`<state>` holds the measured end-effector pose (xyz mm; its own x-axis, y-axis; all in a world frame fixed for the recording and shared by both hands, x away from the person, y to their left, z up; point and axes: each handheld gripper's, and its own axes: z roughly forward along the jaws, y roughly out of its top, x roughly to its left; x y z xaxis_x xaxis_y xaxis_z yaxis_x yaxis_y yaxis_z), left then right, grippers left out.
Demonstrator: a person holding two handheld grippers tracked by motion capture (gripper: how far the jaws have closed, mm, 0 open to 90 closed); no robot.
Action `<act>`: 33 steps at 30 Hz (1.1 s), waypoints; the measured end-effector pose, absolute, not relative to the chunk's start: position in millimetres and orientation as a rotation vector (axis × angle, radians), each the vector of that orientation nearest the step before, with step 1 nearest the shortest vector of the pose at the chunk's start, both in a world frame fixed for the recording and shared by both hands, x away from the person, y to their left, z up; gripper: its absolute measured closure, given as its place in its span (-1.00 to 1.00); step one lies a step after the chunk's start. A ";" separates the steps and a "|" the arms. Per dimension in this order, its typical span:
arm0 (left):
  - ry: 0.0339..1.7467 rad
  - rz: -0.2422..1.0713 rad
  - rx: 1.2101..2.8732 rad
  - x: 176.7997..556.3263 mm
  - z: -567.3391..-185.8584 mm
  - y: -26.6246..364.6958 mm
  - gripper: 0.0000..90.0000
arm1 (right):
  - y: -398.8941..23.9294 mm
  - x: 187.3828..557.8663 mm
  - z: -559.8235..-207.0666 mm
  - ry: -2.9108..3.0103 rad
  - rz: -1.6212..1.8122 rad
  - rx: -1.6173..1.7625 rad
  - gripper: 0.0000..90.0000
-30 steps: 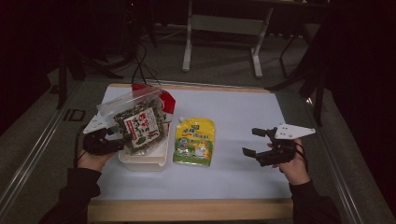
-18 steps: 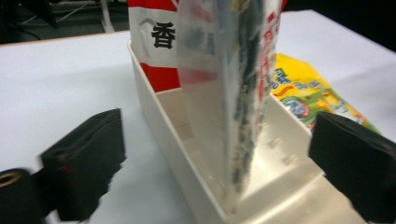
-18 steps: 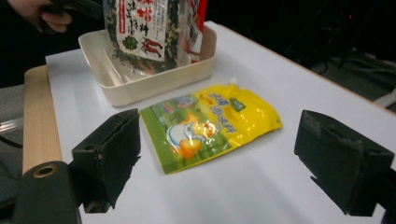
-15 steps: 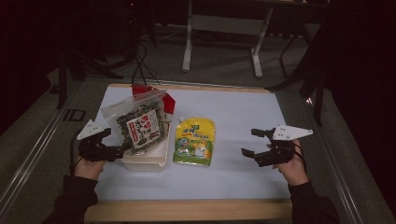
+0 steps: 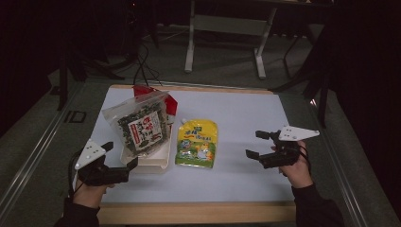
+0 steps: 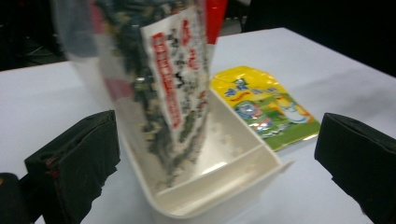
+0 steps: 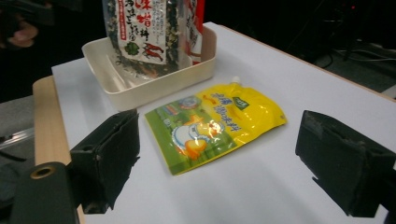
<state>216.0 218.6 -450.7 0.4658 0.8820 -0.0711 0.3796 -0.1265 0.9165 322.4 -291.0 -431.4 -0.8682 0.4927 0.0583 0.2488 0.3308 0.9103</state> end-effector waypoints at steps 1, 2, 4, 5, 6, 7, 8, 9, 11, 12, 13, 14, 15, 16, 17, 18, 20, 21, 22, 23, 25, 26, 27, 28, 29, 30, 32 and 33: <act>1.084 0.640 1.712 213.0 -449.6 216.8 -0.97 | -290.5 322.3 -431.3 2.368 1.557 0.673 -0.70; 1.083 0.636 1.707 210.4 -448.2 215.0 -0.97 | -290.2 322.2 -431.4 2.363 1.553 0.674 -0.70; 1.069 0.637 1.689 204.8 -445.6 211.0 -0.97 | -289.6 322.6 -431.8 2.368 1.552 0.671 -0.71; 1.062 0.633 1.687 203.0 -445.0 209.3 -0.97 | -289.2 322.7 -432.2 2.366 1.546 0.674 -0.70; 1.047 0.635 1.690 201.3 -444.8 206.6 -0.97 | -288.9 323.0 -432.3 2.366 1.544 0.675 -0.70; 1.032 0.651 1.709 199.9 -446.2 201.2 -0.97 | -288.7 323.3 -432.6 2.368 1.549 0.674 -0.70; 1.030 0.653 1.713 199.6 -446.9 199.5 -0.97 | -288.2 323.7 -433.0 2.367 1.553 0.675 -0.70; 1.030 0.653 1.713 199.6 -446.9 199.5 -0.97 | -288.2 323.7 -433.0 2.367 1.553 0.675 -0.70; 0.997 0.620 1.732 198.1 -451.5 188.5 -0.97 | -287.2 323.4 -433.8 2.363 1.546 0.671 -0.70; 0.989 0.609 1.734 197.9 -452.5 185.8 -0.97 | -286.8 323.6 -434.4 2.365 1.546 0.674 -0.70; 0.962 0.579 1.735 197.9 -454.0 181.3 -0.97 | -286.4 323.9 -435.1 2.365 1.548 0.670 -0.68; 0.951 0.568 1.741 197.9 -454.8 178.3 -0.97 | -285.4 323.7 -436.3 2.362 1.540 0.660 -0.68; 0.934 0.562 1.749 198.0 -456.6 173.2 -0.97 | -284.6 323.7 -437.1 2.357 1.526 0.653 -0.67; 0.920 0.548 1.750 198.3 -457.8 170.0 -0.97 | -283.2 324.0 -438.6 2.360 1.495 0.645 -0.62; 0.910 0.526 1.763 199.1 -459.9 164.9 -0.97 | -282.2 324.0 -439.5 2.358 1.479 0.642 -0.61; 0.901 0.517 1.770 199.5 -461.5 160.7 -0.97 | -281.2 324.6 -441.2 2.358 1.468 0.633 -0.61; 0.873 0.495 1.767 199.5 -464.1 153.1 -0.97 | -280.3 326.4 -443.7 2.361 1.476 0.614 -0.61; 0.862 0.490 1.767 199.6 -465.2 149.4 -0.97 | -279.6 327.7 -445.1 2.365 1.489 0.610 -0.59; 0.862 0.490 1.767 199.6 -465.2 149.4 -0.97 | -278.8 328.7 -446.1 2.366 1.487 0.606 -0.59; 0.839 0.480 1.770 199.7 -468.0 143.1 -0.97 | -277.5 329.2 -447.0 2.370 1.484 0.604 -0.60; 0.822 0.476 1.780 200.6 -471.5 138.6 -0.97 | -275.5 330.9 -447.8 2.379 1.487 0.615 -0.62; 0.819 0.463 1.777 201.0 -473.3 136.8 -0.97 | -274.4 332.2 -447.9 2.396 1.488 0.636 -0.64; 0.818 0.461 1.779 201.3 -474.6 135.9 -0.97 | -273.0 333.1 -447.8 2.408 1.483 0.655 -0.69; 0.815 0.455 1.783 201.4 -476.3 134.1 -0.97 | -272.0 333.6 -447.8 2.408 1.484 0.664 -0.70; 0.813 0.457 1.787 201.2 -477.5 132.5 -0.97 | -270.4 334.3 -447.8 2.408 1.493 0.667 -0.71; 0.809 0.461 1.795 201.1 -478.4 131.6 -0.97 | -268.6 334.9 -447.9 2.406 1.487 0.665 -0.75; 0.805 0.455 1.801 201.2 -480.1 130.3 -0.97 | -265.0 335.8 -448.4 2.388 1.481 0.658 -0.77; 0.806 0.453 1.800 201.2 -481.0 129.9 -0.97 | -263.0 337.1 -448.8 2.395 1.482 0.653 -0.77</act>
